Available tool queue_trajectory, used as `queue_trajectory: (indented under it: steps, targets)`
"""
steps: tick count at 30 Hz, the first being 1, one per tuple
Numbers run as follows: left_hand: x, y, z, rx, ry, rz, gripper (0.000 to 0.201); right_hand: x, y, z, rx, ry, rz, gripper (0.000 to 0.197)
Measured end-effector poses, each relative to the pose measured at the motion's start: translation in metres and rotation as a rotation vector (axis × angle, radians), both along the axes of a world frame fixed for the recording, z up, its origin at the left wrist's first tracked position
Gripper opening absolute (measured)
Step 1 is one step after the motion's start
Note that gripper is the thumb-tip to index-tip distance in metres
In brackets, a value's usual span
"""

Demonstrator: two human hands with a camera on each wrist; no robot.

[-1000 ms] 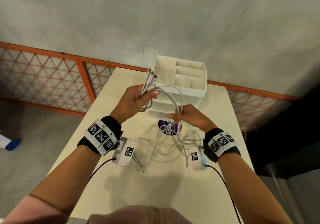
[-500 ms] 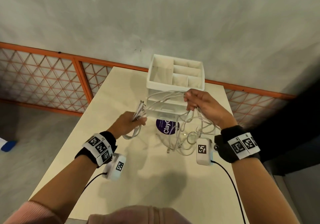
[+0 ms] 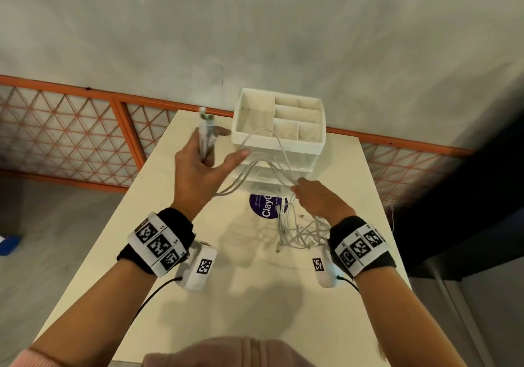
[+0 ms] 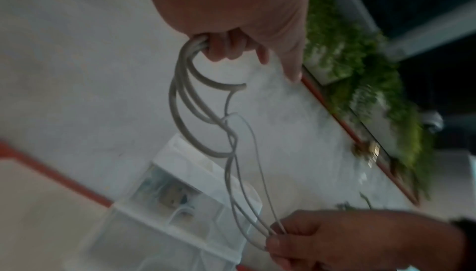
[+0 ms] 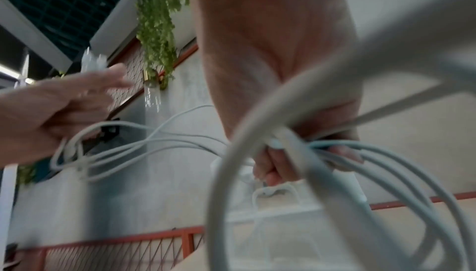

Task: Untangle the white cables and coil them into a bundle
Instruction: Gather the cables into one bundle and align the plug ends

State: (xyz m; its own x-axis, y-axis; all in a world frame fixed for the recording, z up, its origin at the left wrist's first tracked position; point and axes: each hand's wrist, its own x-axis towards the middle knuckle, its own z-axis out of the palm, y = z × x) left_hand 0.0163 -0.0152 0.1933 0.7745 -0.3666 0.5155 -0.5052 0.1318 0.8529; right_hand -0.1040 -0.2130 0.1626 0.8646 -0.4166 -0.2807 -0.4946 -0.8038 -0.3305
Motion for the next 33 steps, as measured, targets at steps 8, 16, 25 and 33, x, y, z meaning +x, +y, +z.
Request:
queue_trajectory:
  steps: [8, 16, 25, 33]
  targets:
    - [-0.01, -0.029, -0.045, 0.663, -0.498, -0.345, 0.062, 0.001, 0.019, 0.009, 0.238, 0.046, 0.239, 0.021]
    - [0.003, -0.041, -0.046, 0.726, -0.251, -0.38, 0.024, -0.017, -0.001, 0.01, 0.411, -0.258, 0.18, 0.031]
    - [0.036, -0.036, -0.011, 0.439, -0.269, -0.082, 0.021, -0.052, -0.02, -0.058, 0.415, -0.197, -0.041, 0.015]
    - [0.024, -0.047, 0.012, 0.423, -0.286, -0.062, 0.026, -0.026, -0.003, -0.039, 0.356, -0.677, -0.131, 0.012]
